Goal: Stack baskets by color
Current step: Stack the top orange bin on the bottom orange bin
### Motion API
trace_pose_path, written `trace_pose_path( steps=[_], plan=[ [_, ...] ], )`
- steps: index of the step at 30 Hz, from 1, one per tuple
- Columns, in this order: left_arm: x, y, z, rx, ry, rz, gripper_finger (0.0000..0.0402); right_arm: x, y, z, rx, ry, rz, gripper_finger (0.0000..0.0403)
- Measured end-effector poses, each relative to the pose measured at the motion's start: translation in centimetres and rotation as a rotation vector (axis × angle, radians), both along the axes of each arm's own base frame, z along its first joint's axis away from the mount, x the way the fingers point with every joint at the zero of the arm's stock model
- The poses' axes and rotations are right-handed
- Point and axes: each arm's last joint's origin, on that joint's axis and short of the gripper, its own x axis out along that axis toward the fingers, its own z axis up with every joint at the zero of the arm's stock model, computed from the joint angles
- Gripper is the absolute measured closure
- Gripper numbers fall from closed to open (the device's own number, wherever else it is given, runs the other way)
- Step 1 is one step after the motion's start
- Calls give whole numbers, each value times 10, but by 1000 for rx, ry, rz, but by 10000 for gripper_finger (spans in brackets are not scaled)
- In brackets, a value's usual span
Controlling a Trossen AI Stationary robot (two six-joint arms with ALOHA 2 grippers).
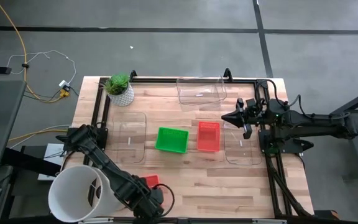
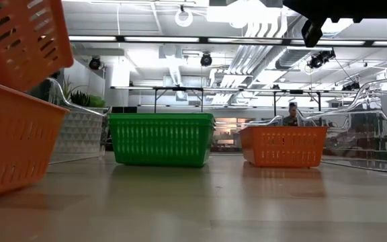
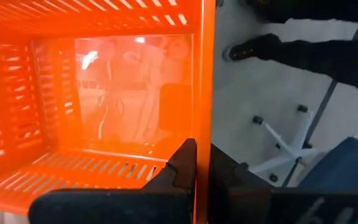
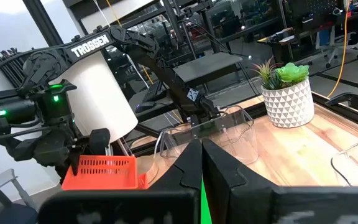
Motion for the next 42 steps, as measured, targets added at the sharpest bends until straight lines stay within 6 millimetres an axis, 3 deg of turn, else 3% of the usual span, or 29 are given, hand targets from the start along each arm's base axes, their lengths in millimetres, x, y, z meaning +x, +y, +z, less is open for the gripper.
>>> trace_pose_path(
  steps=[20,27,42],
  plan=[
    [1,-2,-1,42,-51,9,401,0,0,-1,-1,7,0,403],
    [-5,-4,-28,56,20,-4,401,0,0,-1,-24,9,-1,403],
    [-2,-2,-31,125,-36,24,400,0,0,-1,-22,14,-1,403]
  ],
)
